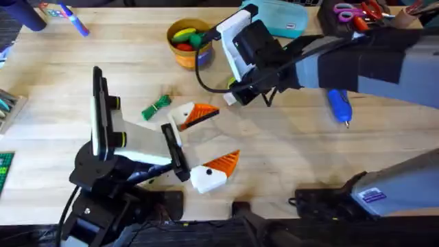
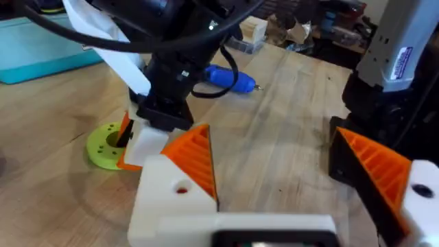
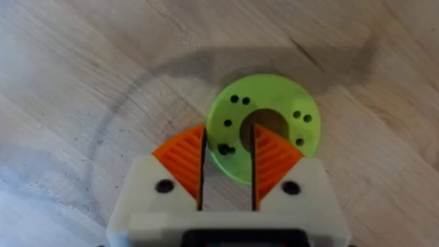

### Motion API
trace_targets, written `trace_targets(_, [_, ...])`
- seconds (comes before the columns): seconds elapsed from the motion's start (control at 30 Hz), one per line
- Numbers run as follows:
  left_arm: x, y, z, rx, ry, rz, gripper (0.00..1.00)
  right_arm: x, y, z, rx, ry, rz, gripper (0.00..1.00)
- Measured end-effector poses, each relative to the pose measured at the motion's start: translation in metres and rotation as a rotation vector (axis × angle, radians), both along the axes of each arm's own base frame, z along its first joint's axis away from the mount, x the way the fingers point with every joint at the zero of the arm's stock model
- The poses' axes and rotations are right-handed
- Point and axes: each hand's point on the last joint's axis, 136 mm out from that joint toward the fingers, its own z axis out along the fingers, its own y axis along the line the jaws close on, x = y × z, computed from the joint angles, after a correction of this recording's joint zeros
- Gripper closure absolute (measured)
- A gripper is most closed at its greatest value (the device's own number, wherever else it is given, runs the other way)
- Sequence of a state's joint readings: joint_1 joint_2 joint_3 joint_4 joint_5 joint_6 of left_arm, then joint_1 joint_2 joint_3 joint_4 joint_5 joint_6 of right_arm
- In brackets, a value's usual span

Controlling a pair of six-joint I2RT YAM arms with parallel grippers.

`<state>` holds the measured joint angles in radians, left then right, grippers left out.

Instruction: Pick up the gripper from the table and insert it into the empty holder that is missing its gripper. Then pick up a screw, insert it into the mounting hole, and use the screwdriver to tighten it. Finally, clean up the table by picking up the vegetable and placing it into the bucket.

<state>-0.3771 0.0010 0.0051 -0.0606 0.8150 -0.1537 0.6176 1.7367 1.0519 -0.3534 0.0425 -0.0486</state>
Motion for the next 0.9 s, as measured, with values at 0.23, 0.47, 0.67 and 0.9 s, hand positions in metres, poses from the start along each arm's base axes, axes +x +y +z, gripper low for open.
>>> trace_targets(0.23, [0.0,0.0,0.0,0.0,0.0,0.0,0.01,0.001,-0.004,0.009,-0.004,-0.016,-0.01,0.584])
trace_targets(0.47, [0.0,0.0,0.0,0.0,0.0,0.0,0.01,0.006,-0.001,0.035,0.037,-0.062,-0.019,0.539])
trace_targets(0.67, [0.0,0.0,0.0,0.0,0.0,0.0,0.01,-0.004,-0.003,0.031,0.031,-0.015,-0.018,0.544])
trace_targets(0.9, [0.0,0.0,-0.001,0.001,0.004,-0.001,0.01,-0.007,-0.004,0.024,0.021,0.01,-0.02,0.685])
